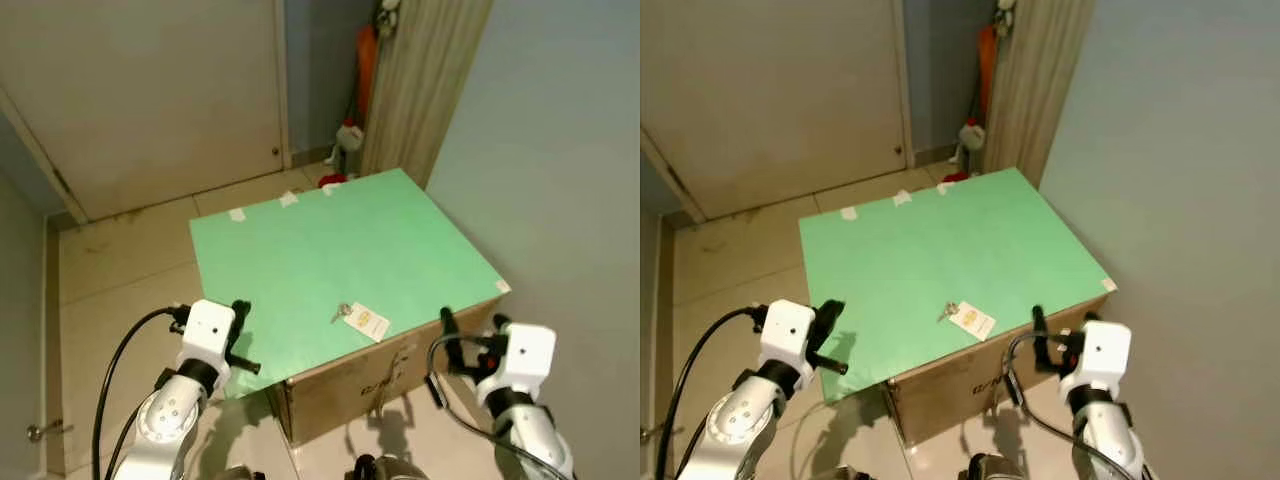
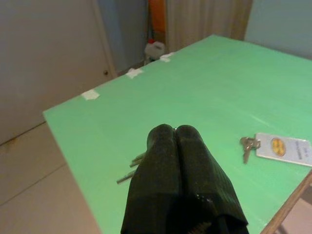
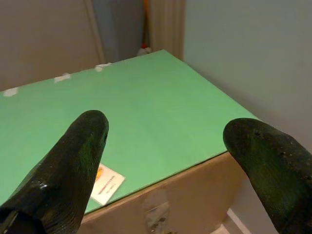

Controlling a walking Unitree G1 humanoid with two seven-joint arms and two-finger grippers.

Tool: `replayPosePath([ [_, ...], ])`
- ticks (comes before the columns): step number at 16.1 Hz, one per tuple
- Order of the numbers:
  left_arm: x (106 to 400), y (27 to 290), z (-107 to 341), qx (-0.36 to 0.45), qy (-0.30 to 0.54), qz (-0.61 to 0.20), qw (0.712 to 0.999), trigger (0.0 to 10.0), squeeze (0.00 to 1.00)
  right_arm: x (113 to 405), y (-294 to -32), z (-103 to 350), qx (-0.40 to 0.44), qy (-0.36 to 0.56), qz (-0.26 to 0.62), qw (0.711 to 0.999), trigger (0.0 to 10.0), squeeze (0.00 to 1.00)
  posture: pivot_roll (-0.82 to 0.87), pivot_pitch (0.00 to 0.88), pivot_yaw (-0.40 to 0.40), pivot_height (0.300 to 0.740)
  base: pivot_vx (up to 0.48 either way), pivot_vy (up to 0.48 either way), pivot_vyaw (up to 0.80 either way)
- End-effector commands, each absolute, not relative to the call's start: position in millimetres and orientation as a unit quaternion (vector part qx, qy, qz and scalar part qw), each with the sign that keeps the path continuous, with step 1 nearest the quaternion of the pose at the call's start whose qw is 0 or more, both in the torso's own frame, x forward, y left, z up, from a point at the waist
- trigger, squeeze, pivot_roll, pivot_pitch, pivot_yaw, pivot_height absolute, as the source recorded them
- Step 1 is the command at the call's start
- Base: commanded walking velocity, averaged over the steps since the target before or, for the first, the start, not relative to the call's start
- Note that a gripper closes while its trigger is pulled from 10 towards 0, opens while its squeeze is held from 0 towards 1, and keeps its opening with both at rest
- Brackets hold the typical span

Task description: Hang keys on a hook

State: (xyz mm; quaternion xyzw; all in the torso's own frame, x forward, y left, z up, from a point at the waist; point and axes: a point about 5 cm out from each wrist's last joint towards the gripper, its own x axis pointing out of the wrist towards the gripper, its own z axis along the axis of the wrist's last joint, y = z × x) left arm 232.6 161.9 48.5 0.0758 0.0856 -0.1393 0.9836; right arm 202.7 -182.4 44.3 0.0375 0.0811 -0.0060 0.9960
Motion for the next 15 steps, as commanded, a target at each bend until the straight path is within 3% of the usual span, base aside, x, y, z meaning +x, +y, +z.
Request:
replayPosePath([
  [1,243,152,52,0.071,0.071,-0.163,0.982,10.0,0.0,213,-175,51,0.035,0.057,0.007,0.998,10.0,0.0,-0.11,0.016,0.006,0.74,0.0,0.0,0.0],
  [8,271,142,68,0.09,0.036,-0.197,0.976,10.0,0.0,236,-176,50,0.011,0.06,0.006,0.998,10.0,0.0,-0.13,0.003,0.041,0.74,0.0,0.0,0.0],
  [15,281,137,67,0.073,0.033,-0.181,0.98,10.0,0.0,236,-171,50,0.015,0.052,0.004,0.999,10.0,0.0,-0.14,0.0,0.043,0.74,0.0,-0.472,0.0],
])
